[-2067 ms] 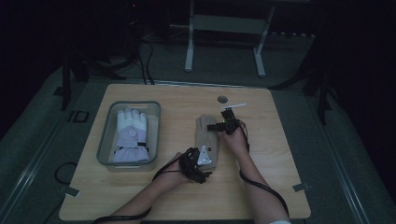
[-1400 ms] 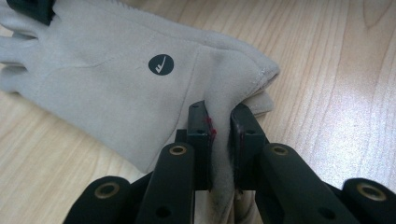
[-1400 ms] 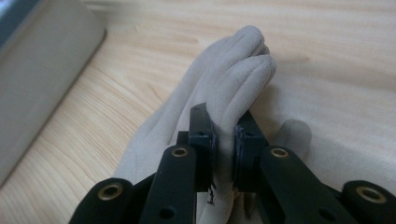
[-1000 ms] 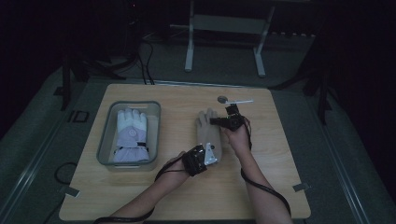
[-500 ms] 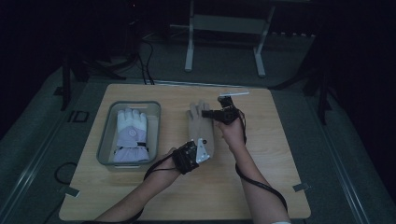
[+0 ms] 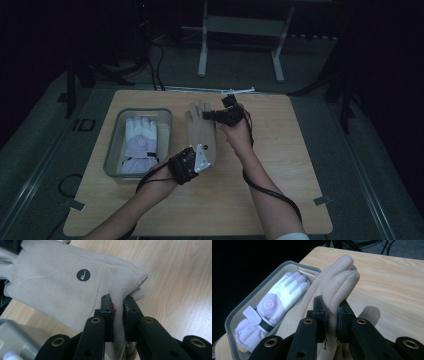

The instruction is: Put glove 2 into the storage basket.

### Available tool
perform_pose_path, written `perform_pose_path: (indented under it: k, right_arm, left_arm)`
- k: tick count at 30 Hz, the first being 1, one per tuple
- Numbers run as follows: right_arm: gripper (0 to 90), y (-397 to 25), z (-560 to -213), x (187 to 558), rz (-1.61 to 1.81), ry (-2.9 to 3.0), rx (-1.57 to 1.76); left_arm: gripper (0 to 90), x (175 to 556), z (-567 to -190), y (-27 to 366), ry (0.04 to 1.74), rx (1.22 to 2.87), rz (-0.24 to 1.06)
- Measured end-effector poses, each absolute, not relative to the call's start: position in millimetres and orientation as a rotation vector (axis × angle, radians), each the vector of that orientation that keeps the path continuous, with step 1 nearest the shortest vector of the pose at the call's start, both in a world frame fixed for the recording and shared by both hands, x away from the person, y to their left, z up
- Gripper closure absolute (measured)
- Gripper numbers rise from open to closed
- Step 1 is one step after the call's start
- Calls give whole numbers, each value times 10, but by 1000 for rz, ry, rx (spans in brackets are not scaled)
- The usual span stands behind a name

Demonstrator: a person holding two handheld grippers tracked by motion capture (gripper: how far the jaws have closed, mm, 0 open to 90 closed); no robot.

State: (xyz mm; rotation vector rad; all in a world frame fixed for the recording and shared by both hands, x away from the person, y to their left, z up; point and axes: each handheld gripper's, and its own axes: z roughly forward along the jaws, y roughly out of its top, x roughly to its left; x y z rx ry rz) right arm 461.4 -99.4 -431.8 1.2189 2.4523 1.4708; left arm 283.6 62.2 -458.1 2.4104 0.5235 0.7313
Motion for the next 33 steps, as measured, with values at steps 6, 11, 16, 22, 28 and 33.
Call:
perform_pose_path:
  k: [6,11,16,22,28,33]
  right_arm:
    - [809,-758,-4230,4629,1470,2472,1172]
    - [809,-594,-4159,4641,1506,2476,1147]
    - [808,-382,-4091,4646,1503,2504,1104]
    - [808,-114,-4044,4653,1482,2537,1050]
    - [808,275,-4058,4656,1457,2580,990]
    - [807,519,-4097,4638,1440,2621,956]
  left_arm:
    - [814,2825,-4514,784,558,2411,748]
    - [814,2809,-4466,940,585,2403,776]
    - [814,2785,-4441,1088,617,2400,795]
    - [814,2761,-4434,1313,688,2403,814]
    - [814,2722,-4455,1560,739,2394,806]
    - [814,2664,-4483,1730,778,2398,803]
